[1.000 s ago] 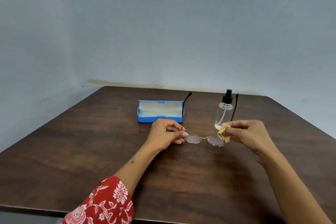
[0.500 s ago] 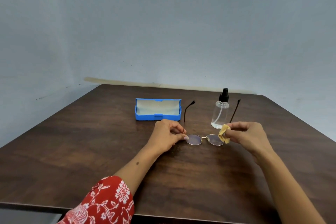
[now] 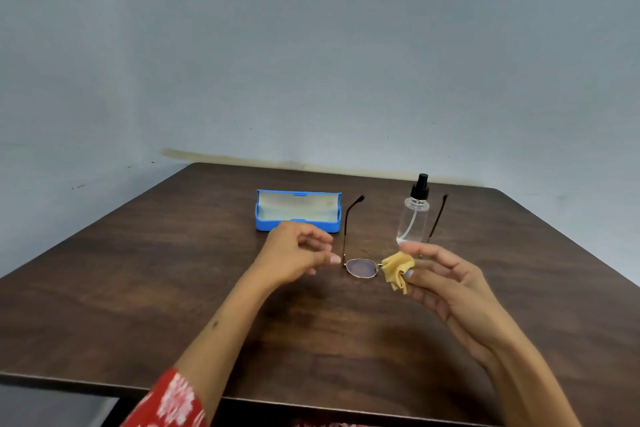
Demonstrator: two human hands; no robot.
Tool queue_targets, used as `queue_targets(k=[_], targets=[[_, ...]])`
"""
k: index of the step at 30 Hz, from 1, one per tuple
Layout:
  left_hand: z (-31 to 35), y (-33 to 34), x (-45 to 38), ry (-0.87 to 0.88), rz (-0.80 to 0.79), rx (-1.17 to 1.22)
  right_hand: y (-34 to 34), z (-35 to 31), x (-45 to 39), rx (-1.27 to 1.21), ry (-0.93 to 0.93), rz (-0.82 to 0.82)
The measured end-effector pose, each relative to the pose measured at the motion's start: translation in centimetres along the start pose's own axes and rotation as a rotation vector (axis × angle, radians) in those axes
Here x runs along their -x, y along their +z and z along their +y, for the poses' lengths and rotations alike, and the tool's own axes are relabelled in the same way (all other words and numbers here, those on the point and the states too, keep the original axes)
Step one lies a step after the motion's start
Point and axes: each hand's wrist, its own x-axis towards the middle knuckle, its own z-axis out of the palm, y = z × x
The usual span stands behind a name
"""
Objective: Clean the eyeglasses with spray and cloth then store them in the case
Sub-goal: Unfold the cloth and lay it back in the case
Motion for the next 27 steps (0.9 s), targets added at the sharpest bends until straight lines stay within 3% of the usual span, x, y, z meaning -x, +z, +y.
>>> queue_targets(k=[3,7,11,14,17,23,27], targets=[[1.9,0.5,4.1,0.065,0.042,0.241,1.5,0.2,0.4,-0.039,0.005,-0.093],[2.6,1.5,8.0,0.090,0.042,0.353,3.7,0.4,0.8,-0.041,-0.021,-0.198],[0.9,2.1,9.0,0.213,0.261,0.210,4.8,0.8,1.2,0.047,-0.062,-0.229],[0.2,2.0,9.3,0.259,0.330,0.101,5.3,0.8,1.4,0.107,-0.079,-0.257],[-0.2,1.3,9.8,0.307,0.323,-0.029,5.6,0.7,1.6,0.201,-0.143,-0.299],[-0.4,-0.2,9.8,0.426,0.237,-0.175,5.7,0.3,1.2,0.628,-0.352,-0.244],[0.0,-0.8,9.5,0.437,0.144,-0.223,5.9,-0.1,0.7,0.588,-0.334,-0.297]])
